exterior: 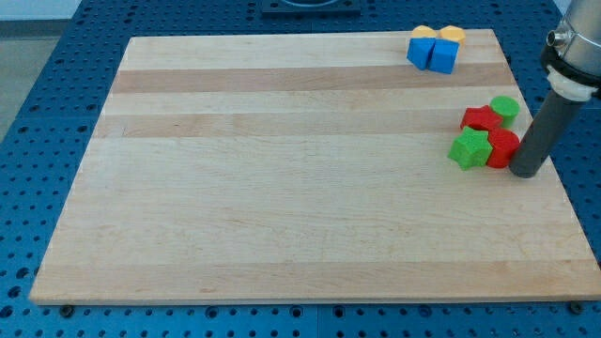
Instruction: Separate the green circle from the red star
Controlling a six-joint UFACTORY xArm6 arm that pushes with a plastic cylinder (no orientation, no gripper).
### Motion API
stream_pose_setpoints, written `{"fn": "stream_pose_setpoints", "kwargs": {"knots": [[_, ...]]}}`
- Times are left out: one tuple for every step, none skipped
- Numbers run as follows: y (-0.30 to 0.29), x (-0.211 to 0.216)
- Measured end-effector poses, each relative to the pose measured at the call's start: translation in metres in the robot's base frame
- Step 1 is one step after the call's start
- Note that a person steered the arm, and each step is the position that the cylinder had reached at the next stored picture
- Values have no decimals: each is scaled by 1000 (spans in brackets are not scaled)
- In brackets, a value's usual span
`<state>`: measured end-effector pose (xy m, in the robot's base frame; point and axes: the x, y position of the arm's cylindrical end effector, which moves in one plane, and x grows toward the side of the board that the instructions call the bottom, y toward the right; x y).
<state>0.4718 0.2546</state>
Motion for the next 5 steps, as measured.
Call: {"fn": "stream_pose_setpoints", "kwargs": {"knots": [[0, -3], [0, -3], [2, -3], [30, -3], [66, -10]]}}
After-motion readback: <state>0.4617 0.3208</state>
